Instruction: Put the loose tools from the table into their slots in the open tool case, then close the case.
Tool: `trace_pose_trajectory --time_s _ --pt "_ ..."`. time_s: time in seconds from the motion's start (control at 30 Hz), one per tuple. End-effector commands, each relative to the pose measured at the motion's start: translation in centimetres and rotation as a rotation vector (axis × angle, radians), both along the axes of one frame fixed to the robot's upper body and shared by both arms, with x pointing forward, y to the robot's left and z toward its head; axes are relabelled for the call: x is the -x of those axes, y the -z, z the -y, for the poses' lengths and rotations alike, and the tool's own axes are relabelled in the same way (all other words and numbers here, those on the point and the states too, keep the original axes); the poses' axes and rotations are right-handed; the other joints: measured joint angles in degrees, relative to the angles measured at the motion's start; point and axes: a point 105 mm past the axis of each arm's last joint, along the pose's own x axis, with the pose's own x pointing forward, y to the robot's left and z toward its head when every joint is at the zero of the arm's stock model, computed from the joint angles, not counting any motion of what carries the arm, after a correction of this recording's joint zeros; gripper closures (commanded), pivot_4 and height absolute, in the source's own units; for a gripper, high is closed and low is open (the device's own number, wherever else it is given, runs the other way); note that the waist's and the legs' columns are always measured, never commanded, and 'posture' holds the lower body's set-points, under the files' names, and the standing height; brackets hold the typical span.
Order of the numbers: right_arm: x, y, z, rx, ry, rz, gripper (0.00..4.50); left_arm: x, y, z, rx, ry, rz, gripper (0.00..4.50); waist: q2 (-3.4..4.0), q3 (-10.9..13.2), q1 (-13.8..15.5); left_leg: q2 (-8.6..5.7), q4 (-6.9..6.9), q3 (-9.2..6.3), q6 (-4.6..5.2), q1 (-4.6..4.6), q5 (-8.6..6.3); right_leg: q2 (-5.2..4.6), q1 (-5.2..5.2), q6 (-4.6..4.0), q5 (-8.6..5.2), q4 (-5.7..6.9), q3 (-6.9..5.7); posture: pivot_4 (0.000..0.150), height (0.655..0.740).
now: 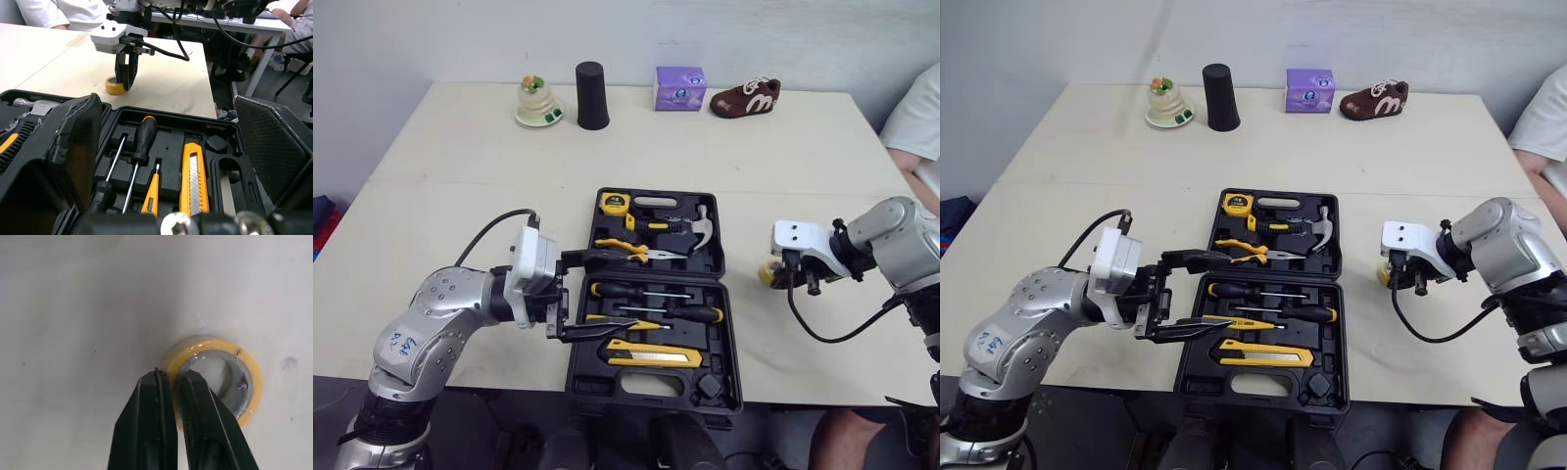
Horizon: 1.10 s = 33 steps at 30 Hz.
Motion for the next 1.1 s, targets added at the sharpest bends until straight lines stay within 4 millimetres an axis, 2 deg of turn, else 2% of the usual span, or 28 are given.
trace_pose_trajectory --time_s 0.03,0.13,0.2,0.23,0.3,0.4,0.5,0.57,0.7,0.83,1.0,1.1 --pt "-0.1 -1.5 0.1 -0.024 -0.023 0.076 4.49 1.1 -0.4 0.2 -0.014 0.064 -0.003 0.0 0.0 0.0 0.01 0.0 0.0 0.0 0.0 0.0 0.0 0.0 0.0 0.0 0.0 0.0 0.0 0.15 0.7341" --pt "0.9 -2.9 -1.0 -0.059 -0.116 0.091 4.49 1.4 -0.4 0.0 -0.02 0.08 -0.03 0.0 0.01 0.0 0.01 0.0 0.0 0.0 0.0 0.0 0.0 0.0 0.0 0.0 0.0 0.01 0.0 0.15 0.7341" --pt "2.3 -4.7 -3.0 -0.115 -0.203 0.09 4.49 1.3 0.2 -0.6 -0.084 0.059 -0.041 0.0 0.04 0.03 -0.05 0.0 0.0 0.0 0.0 0.0 0.0 0.0 -0.01 0.0 0.0 0.04 0.0 0.15 0.7341" --pt "3.4 -5.5 -4.6 -0.151 -0.258 0.078 4.49 1.4 0.3 -0.7 -0.099 0.06 -0.024 0.0 0.09 0.05 -0.14 0.01 -0.01 -0.01 0.0 -0.01 0.0 0.01 -0.03 0.0 0.0 0.04 0.0 0.15 0.7341" --pt "5.3 -6.1 -7.0 -0.206 -0.334 0.041 4.49 1.6 0.1 -0.8 -0.096 0.068 0.006 0.0 0.13 0.08 -0.36 0.02 -0.07 -0.01 0.0 0.0 0.0 0.02 -0.05 0.0 0.0 0.06 0.01 0.15 0.7341" --pt "8.5 -5.8 -9.9 -0.254 -0.449 -0.029 4.49 2.0 0.3 -0.8 -0.085 0.071 0.056 0.0 0.11 0.08 -0.16 0.08 -0.07 -0.13 -0.02 0.0 0.0 0.03 0.02 -0.03 -0.01 0.03 -0.08 0.15 0.7341" --pt "12.0 -4.6 -12.9 -0.284 -0.595 -0.118 4.49 1.9 1.0 -1.0 -0.076 0.055 0.106 0.0 0.11 0.08 0.14 0.05 -0.06 -0.11 0.03 0.0 -0.03 0.0 0.07 -0.02 -0.01 -0.04 -0.07 0.15 0.7341" --pt "13.3 -4.1 -14.0 -0.299 -0.64 -0.158 4.49 1.8 1.2 -1.1 -0.065 0.05 0.105 0.0 0.07 0.1 0.25 0.05 -0.03 -0.12 0.04 0.0 -0.04 -0.01 0.07 -0.02 -0.01 -0.04 -0.07 0.15 0.7341" --pt "15.1 -2.0 -14.7 -0.272 -0.698 -0.241 4.49 2.3 1.7 -1.2 -0.073 0.065 0.052 0.0 0.05 0.09 0.15 0.05 -0.01 -0.14 0.08 0.03 -0.06 -0.01 0.13 -0.02 -0.01 -0.06 -0.08 0.15 0.7341" --pt "15.5 -1.1 -14.7 -0.257 -0.698 -0.269 4.49 2.8 2.0 -1.0 -0.088 0.081 0.04 0.0 0.05 0.09 0.06 0.05 -0.02 -0.14 0.09 0.03 -0.07 -0.02 0.12 -0.03 -0.01 -0.06 -0.08 0.15 0.7341" --pt "15.1 0.8 -12.6 -0.11 -0.686 -0.301 4.49 2.8 2.0 -1.0 -0.119 0.069 0.059 0.0 0.05 0.09 0.04 0.05 -0.03 -0.14 0.09 0.03 -0.06 -0.01 0.11 -0.04 -0.02 -0.07 -0.08 0.15 0.7341" --pt "14.4 1.3 -11.8 -0.055 -0.679 -0.292 4.49 2.8 2.2 -1.2 -0.125 0.06 0.047 0.0 0.05 0.09 -0.05 0.05 -0.01 -0.14 0.1 0.03 -0.07 -0.02 0.12 -0.05 -0.02 -0.08 -0.08 0.15 0.7341"
